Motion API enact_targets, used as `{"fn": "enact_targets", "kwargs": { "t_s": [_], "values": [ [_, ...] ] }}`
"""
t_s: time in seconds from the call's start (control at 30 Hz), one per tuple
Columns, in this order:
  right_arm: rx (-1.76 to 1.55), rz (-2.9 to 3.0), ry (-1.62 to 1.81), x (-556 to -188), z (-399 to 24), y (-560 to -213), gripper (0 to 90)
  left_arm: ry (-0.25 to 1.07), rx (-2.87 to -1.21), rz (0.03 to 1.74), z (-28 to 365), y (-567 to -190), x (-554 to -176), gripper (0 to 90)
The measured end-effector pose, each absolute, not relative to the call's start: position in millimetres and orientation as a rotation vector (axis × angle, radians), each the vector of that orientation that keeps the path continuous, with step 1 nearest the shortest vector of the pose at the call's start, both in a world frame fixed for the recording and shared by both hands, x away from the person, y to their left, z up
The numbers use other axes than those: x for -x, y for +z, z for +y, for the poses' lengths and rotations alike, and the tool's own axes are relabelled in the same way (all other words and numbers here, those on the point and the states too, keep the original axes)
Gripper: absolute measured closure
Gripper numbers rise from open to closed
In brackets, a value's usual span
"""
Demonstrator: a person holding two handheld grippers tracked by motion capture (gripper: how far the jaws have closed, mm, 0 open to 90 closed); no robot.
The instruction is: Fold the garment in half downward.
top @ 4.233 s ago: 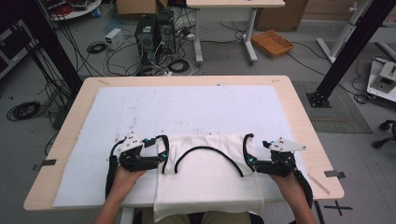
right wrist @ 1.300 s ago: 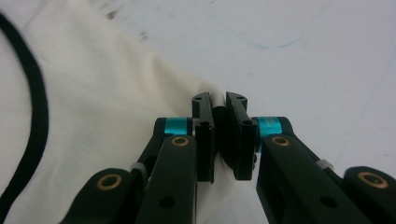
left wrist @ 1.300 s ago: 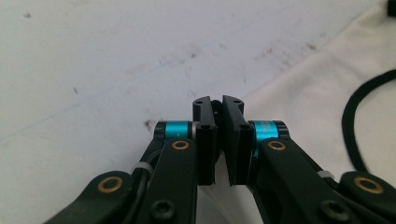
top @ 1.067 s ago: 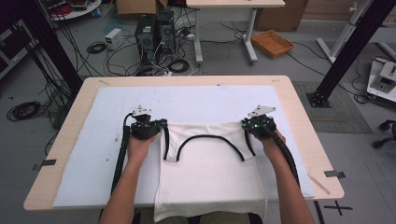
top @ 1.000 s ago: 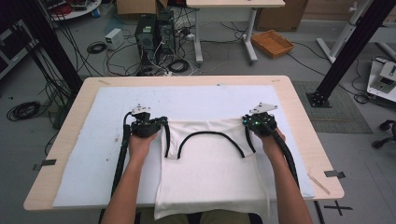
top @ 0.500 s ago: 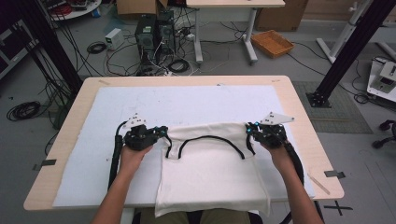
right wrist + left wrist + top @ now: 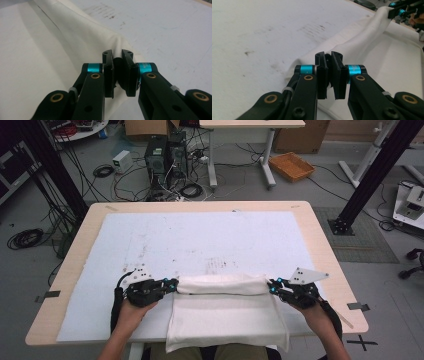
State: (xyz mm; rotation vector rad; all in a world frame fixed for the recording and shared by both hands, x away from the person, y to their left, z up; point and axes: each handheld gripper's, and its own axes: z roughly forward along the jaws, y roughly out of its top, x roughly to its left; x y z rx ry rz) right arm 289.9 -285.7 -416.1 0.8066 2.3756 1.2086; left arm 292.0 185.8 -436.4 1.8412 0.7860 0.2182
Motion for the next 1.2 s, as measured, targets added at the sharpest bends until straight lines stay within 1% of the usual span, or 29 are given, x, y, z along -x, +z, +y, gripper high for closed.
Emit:
{"fn": "enact_targets", "kwargs": {
  "t_s": [0.07,0.1,0.13,0.17,0.2,0.23,0.3,0.33,0.37,0.4,0.47,0.53,0.57,0.7,0.77,0.8,0.83,0.87,0.9,0.93,1.0,1.07,1.2],
  "values": [
    [-0.796,2.402,1.194,-285,-286,-418,80.4,0.189,-1.850,0.773,186,-438,-289,83.1],
    [-0.798,2.410,1.190,-283,-287,-418,78.7,0.138,-1.849,0.746,187,-439,-288,81.9],
    [-0.805,2.419,1.203,-281,-288,-419,73.9,0.115,-1.846,0.720,188,-438,-287,79.3],
    [-0.826,2.419,1.227,-280,-290,-417,67.7,0.115,-1.827,0.711,188,-437,-286,71.1],
    [-0.840,2.409,1.263,-279,-293,-416,63.6,0.119,-1.803,0.722,190,-435,-286,61.2],
    [-0.854,2.389,1.296,-279,-295,-413,59.7,0.125,-1.775,0.742,192,-432,-287,55.1],
    [-0.889,2.338,1.327,-280,-299,-406,51.8,0.170,-1.731,0.787,194,-428,-293,51.5],
    [-0.908,2.307,1.321,-282,-301,-403,49.9,0.191,-1.724,0.823,194,-426,-297,46.9],
    [-0.929,2.286,1.304,-286,-301,-401,49.0,0.211,-1.730,0.844,193,-425,-300,45.0],
    [-0.952,2.268,1.285,-288,-301,-400,47.3,0.249,-1.745,0.873,190,-425,-305,45.0],
    [-1.021,2.239,1.212,-300,-297,-401,43.8,0.271,-1.771,0.928,184,-427,-315,44.7],
    [-1.058,2.257,1.165,-313,-292,-407,43.2,0.306,-1.815,0.978,176,-432,-325,42.8],
    [-1.084,2.266,1.140,-318,-289,-412,41.7,0.307,-1.829,1.001,173,-436,-330,42.8],
    [-1.155,2.338,1.077,-337,-278,-430,41.2,0.253,-1.883,1.037,167,-446,-338,41.4],
    [-1.186,2.384,1.010,-343,-274,-439,42.6,0.240,-1.913,1.053,167,-449,-340,41.4],
    [-1.197,2.407,0.987,-345,-273,-442,47.4,0.226,-1.924,1.057,167,-450,-340,41.4],
    [-1.206,2.424,1.021,-346,-274,-442,58.6,0.213,-1.938,1.050,167,-450,-340,45.7],
    [-1.195,2.440,1.035,-346,-275,-441,69.2,0.220,-1.964,1.027,166,-449,-339,58.7],
    [-1.174,2.440,1.032,-345,-275,-439,78.6,0.232,-1.984,1.009,164,-448,-337,75.2],
    [-1.151,2.434,1.019,-343,-274,-437,82.0,0.242,-1.982,1.012,162,-447,-336,83.0],
    [-1.122,2.417,0.993,-342,-274,-435,83.6,0.252,-1.962,1.016,160,-444,-337,84.6],
    [-1.124,2.377,0.981,-345,-276,-432,84.0,0.265,-1.909,1.024,159,-440,-339,84.8],
    [-1.144,2.283,0.984,-359,-282,-423,84.2,0.310,-1.839,1.034,152,-431,-349,84.8]
  ]
}}
